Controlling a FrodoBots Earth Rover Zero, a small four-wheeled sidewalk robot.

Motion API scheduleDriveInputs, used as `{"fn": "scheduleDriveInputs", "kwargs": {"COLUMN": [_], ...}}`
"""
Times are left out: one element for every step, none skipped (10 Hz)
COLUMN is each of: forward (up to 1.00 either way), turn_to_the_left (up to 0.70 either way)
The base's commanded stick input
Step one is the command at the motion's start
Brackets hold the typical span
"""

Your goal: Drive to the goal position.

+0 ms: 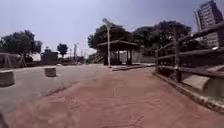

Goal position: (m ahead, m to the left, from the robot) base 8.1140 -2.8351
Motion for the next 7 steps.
{"fn": "scheduleDriveInputs", "kwargs": {"forward": [1.0, 1.0, 1.0, 1.0, 1.0, 1.0, 1.0], "turn_to_the_left": [0.01, 0.01, 0.01, 0.01, 0.01, 0.01, 0.01]}}
